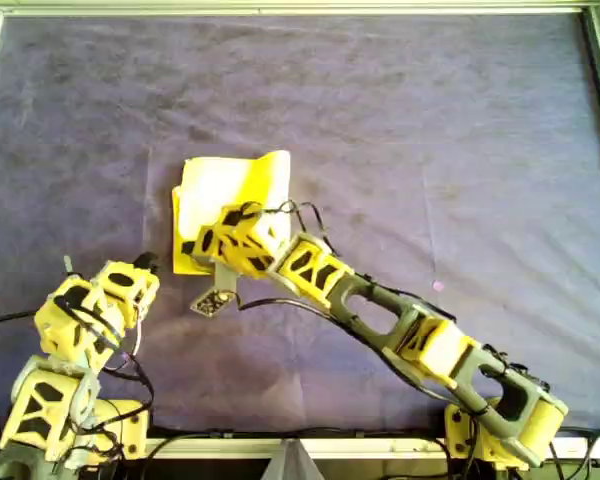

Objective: Fold a cloth

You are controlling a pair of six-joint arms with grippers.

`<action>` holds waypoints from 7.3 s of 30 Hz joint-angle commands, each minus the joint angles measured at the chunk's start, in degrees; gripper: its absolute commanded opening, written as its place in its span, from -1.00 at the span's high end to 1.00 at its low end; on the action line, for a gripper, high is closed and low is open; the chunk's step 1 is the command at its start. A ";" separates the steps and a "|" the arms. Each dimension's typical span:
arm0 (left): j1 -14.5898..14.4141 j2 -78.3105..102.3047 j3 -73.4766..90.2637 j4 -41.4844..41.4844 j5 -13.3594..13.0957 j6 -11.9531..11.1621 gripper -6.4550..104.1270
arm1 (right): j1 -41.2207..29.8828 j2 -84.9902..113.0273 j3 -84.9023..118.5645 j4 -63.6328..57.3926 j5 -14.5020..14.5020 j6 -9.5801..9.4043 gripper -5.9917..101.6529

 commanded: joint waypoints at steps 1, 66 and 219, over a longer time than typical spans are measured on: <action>0.26 1.05 -0.79 0.00 0.00 0.18 0.11 | -0.35 5.80 -3.96 -1.49 0.26 -0.53 0.13; 13.80 1.05 -3.69 0.09 0.79 -0.79 0.90 | -49.75 123.93 102.48 24.87 8.96 -0.53 0.85; 15.73 0.70 -0.97 20.74 0.53 -0.62 0.90 | -55.90 161.63 156.97 21.27 8.26 -0.26 0.87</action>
